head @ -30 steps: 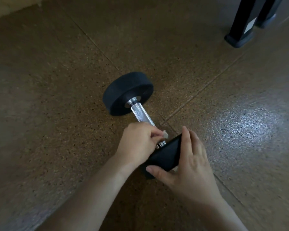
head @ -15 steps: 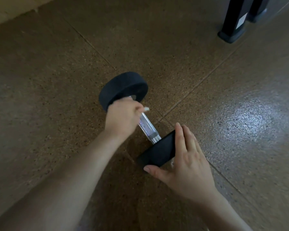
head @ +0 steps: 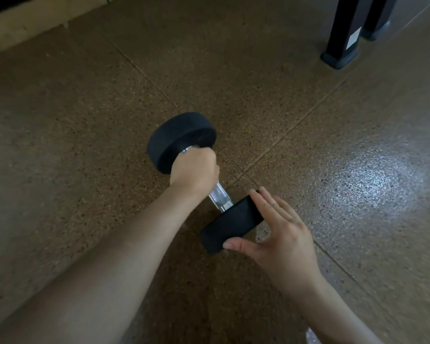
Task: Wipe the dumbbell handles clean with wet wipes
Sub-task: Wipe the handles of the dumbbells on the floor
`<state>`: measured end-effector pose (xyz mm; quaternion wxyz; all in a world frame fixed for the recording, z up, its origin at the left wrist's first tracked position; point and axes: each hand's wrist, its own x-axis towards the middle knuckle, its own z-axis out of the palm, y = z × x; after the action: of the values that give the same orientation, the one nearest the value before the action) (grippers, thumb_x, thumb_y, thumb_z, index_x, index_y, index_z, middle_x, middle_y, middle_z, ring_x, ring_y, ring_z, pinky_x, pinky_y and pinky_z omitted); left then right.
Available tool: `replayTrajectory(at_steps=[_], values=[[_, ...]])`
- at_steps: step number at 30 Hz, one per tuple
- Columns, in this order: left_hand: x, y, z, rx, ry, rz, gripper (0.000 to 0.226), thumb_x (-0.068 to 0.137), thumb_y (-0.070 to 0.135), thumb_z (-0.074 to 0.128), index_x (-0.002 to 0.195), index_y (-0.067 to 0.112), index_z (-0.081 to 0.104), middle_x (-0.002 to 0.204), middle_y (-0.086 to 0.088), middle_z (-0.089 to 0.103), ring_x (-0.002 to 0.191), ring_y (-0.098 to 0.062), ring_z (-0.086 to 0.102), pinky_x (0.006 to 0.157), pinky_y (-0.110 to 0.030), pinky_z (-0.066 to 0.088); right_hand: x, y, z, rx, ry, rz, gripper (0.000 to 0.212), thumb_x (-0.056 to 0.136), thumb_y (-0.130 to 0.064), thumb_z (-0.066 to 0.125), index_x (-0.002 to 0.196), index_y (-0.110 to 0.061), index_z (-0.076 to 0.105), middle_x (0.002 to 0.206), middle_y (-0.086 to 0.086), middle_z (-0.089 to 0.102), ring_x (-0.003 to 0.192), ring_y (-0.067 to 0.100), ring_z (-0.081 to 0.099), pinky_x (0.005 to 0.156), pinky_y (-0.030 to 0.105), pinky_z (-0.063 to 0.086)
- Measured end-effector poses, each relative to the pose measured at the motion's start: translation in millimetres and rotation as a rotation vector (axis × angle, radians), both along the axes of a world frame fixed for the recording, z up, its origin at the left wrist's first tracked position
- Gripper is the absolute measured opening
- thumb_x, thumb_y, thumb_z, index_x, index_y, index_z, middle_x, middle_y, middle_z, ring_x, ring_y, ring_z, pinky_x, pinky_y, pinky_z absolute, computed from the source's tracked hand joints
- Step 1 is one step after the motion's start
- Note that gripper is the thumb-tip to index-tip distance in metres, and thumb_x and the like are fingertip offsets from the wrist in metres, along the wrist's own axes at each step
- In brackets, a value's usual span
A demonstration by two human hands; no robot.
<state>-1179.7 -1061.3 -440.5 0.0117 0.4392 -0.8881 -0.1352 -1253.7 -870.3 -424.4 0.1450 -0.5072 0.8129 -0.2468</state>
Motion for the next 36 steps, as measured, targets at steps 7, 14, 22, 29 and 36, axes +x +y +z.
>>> replayTrajectory(at_steps=[7, 14, 22, 29, 36], values=[[18, 4, 12, 0.075, -0.190, -0.082, 0.013, 0.091, 0.024, 0.063, 0.091, 0.013, 0.070, 0.078, -0.003, 0.065, 0.076, -0.022, 0.064, 0.068, -0.038, 0.057, 19, 3, 0, -0.121, 0.163, 0.203, 0.071, 0.060, -0.048, 0.084, 0.121, -0.016, 0.067, 0.127, 0.003, 0.064, 0.112, 0.023, 0.058, 0.101, 0.029, 0.044], [61, 25, 29, 0.483, -0.070, -0.042, 0.008, 0.088, 0.030, 0.068, 0.088, 0.026, 0.075, 0.083, 0.011, 0.068, 0.079, -0.003, 0.062, 0.075, -0.029, 0.055, 48, 3, 2, -0.132, 0.211, 0.377, 0.047, 0.074, -0.044, 0.070, 0.115, -0.021, 0.069, 0.127, -0.007, 0.064, 0.112, 0.016, 0.058, 0.084, 0.037, 0.055], [129, 15, 53, 0.347, -0.207, 0.034, 0.011, 0.090, 0.033, 0.063, 0.084, 0.026, 0.069, 0.075, 0.009, 0.066, 0.071, -0.004, 0.063, 0.070, -0.029, 0.056, 66, -17, 36, -0.076, -0.176, 0.217, 0.015, 0.084, -0.027, 0.071, 0.098, -0.032, 0.073, 0.101, -0.022, 0.070, 0.093, 0.000, 0.063, 0.079, 0.024, 0.054], [166, 23, 132, 1.312, 0.761, 0.564, 0.016, 0.094, 0.020, 0.060, 0.097, 0.008, 0.070, 0.059, 0.003, 0.051, 0.047, -0.005, 0.041, 0.042, -0.015, 0.030, 66, -63, 135, 0.355, -1.324, -0.145, 0.055, 0.071, -0.035, 0.070, 0.124, -0.028, 0.059, 0.115, -0.003, 0.070, 0.105, 0.018, 0.067, 0.086, 0.037, 0.054], [198, 63, 300, 1.469, 1.239, 0.833, 0.014, 0.093, 0.022, 0.056, 0.085, 0.013, 0.063, 0.061, -0.001, 0.047, 0.046, -0.007, 0.039, 0.040, -0.015, 0.028, 124, -87, 300, 0.195, -1.226, -0.204, 0.020, 0.080, -0.016, 0.073, 0.099, -0.011, 0.070, 0.090, 0.004, 0.074, 0.083, 0.013, 0.070, 0.068, 0.026, 0.051]])
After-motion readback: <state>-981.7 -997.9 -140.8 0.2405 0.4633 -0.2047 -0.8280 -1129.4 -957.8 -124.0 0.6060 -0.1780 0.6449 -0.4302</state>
